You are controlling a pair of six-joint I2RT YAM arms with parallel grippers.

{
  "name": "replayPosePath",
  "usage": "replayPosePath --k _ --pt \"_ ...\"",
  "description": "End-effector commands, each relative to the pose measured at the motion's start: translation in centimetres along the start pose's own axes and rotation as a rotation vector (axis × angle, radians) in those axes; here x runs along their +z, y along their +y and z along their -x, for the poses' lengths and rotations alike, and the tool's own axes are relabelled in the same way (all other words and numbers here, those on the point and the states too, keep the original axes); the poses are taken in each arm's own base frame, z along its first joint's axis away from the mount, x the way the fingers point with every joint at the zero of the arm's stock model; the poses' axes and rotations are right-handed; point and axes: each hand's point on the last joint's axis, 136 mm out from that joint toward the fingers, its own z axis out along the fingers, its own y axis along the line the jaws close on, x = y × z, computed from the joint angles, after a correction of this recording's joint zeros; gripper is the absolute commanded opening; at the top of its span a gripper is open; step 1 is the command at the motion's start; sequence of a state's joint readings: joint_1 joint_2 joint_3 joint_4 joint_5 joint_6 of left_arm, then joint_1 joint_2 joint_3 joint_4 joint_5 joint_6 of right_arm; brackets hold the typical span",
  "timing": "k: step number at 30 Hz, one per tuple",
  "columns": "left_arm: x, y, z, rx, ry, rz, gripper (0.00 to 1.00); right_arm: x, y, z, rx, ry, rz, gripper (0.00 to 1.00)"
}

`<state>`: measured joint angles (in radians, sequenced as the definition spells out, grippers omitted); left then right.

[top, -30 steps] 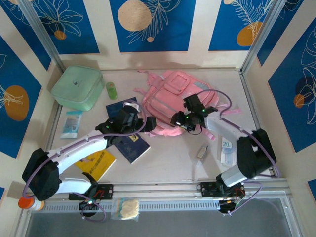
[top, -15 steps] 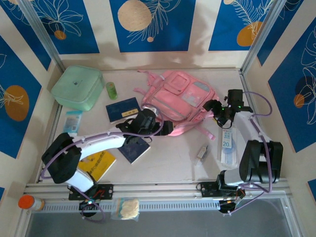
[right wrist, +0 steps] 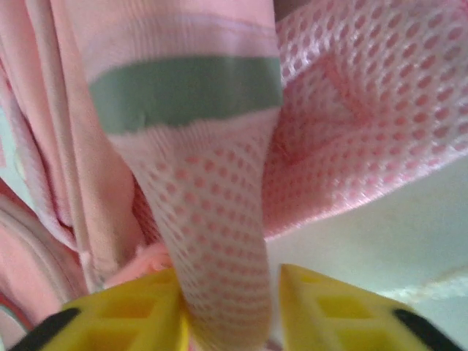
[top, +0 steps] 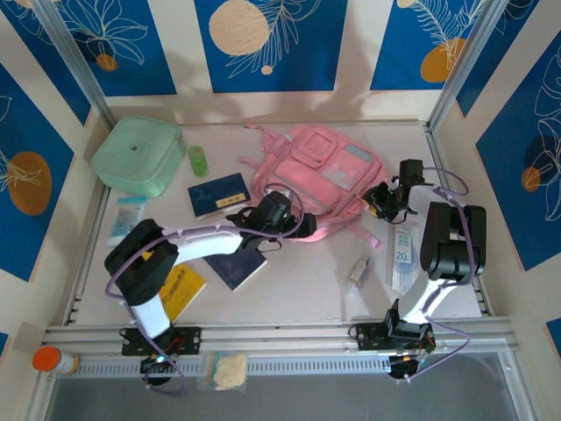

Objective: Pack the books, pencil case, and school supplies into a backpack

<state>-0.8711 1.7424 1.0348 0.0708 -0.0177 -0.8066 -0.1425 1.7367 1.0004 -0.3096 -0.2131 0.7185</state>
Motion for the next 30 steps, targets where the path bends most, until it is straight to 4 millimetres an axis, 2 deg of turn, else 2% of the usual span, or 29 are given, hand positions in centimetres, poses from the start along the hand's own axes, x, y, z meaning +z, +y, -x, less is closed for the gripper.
replayPosePath --k 1,3,6,8,11,13,15,21,24,26,28,30 --pt "1.1 -0.3 1.1 -0.003 -0.006 -0.028 0.99 -0.4 1.4 1.2 -0.032 -0.026 0.060 0.25" --pt "1.7 -0.1 1.4 0.007 -0.001 -0.019 0.99 -0.5 1.7 1.7 -0.046 -0.042 0.103 0.12" --pt "2.2 0.2 2.0 0.026 -0.006 0.010 0.99 -1.4 2.3 2.0 -0.038 -0.034 0.167 0.01" --pt "2.6 0.6 2.6 0.050 -0.011 0.028 1.00 -2.5 3.2 1.8 -0.068 -0.053 0.202 0.00" --pt "3.0 2.9 4.1 0.042 -0.048 0.128 0.99 -4.7 4.8 0.8 -0.078 -0.078 0.287 0.00" --pt "3.7 3.6 5.1 0.041 -0.072 0.112 0.99 -5.8 5.8 -0.3 -0.074 -0.078 0.339 0.00" --pt "4.1 4.4 6.7 0.025 -0.080 0.104 1.00 -7.0 6.0 -1.2 -0.075 -0.093 0.319 0.00" --pt "2.2 5.4 12.2 0.068 -0.159 0.109 0.99 -10.6 7.7 -4.2 -0.087 -0.089 0.377 0.00" --pt "2.2 4.8 14.3 0.098 -0.183 0.066 0.99 -10.3 7.7 -5.2 -0.052 -0.100 0.360 0.00" --pt "2.0 5.4 15.5 0.096 -0.191 0.096 0.99 -10.0 7.2 -5.2 0.001 -0.121 0.332 0.00" --pt "1.1 5.9 16.9 0.113 -0.213 0.118 0.99 -10.0 7.2 -4.9 0.041 -0.149 0.325 0.00" --pt "-0.8 5.7 18.3 0.132 -0.240 0.116 0.99 -9.8 6.7 -4.7 0.075 -0.195 0.288 0.00"
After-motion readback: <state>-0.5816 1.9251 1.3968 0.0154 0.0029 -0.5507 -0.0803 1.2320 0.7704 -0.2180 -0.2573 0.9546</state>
